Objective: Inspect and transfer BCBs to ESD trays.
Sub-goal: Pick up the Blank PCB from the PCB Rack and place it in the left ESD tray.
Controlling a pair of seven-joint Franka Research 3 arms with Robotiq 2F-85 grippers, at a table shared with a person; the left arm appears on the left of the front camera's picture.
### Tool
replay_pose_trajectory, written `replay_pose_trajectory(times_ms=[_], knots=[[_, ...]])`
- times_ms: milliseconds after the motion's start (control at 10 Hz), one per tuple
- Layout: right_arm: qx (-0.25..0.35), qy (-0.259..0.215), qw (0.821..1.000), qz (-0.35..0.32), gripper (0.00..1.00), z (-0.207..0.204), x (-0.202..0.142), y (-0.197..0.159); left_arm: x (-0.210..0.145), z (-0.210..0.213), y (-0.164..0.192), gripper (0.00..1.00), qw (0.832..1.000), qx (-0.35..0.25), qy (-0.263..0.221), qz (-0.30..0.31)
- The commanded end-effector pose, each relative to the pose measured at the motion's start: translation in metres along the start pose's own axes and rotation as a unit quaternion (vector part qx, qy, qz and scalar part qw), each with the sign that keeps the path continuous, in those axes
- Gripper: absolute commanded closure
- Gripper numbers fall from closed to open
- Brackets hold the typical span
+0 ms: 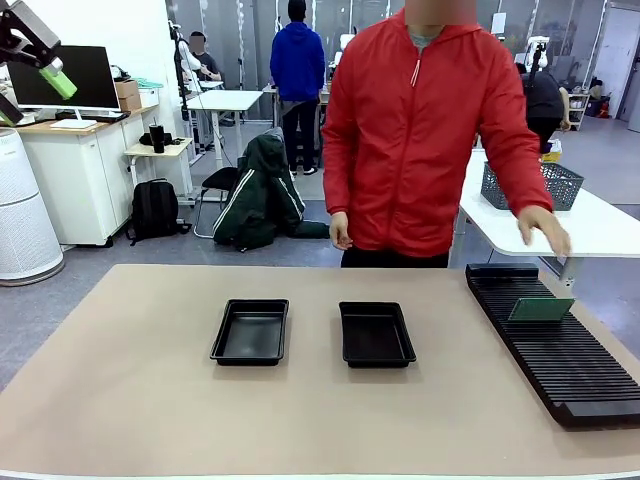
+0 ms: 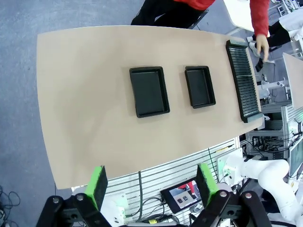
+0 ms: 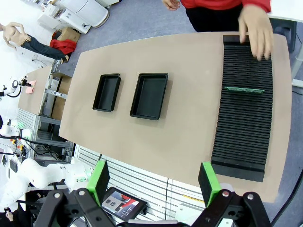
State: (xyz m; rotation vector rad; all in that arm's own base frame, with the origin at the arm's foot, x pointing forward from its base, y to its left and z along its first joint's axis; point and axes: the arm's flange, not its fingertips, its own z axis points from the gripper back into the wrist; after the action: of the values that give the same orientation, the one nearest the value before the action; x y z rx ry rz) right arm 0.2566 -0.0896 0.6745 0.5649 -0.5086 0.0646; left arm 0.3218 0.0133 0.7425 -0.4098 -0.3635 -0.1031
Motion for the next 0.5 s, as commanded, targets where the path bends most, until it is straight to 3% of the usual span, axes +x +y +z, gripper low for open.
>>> replay_pose_trajectory(times_ms=[0, 400], knots=[[0.001, 0.001, 1.000, 0.000, 0.00, -0.0014, -0.0006, 0.0000, -0.0013, 0.0010, -0.0004, 0.00, 1.000, 0.006, 0.004, 0.001], [0.001, 0.001, 1.000, 0.000, 0.00, -0.0014, -0.0006, 0.0000, -0.0013, 0.0010, -0.0004, 0.00, 1.000, 0.006, 0.004, 0.001]])
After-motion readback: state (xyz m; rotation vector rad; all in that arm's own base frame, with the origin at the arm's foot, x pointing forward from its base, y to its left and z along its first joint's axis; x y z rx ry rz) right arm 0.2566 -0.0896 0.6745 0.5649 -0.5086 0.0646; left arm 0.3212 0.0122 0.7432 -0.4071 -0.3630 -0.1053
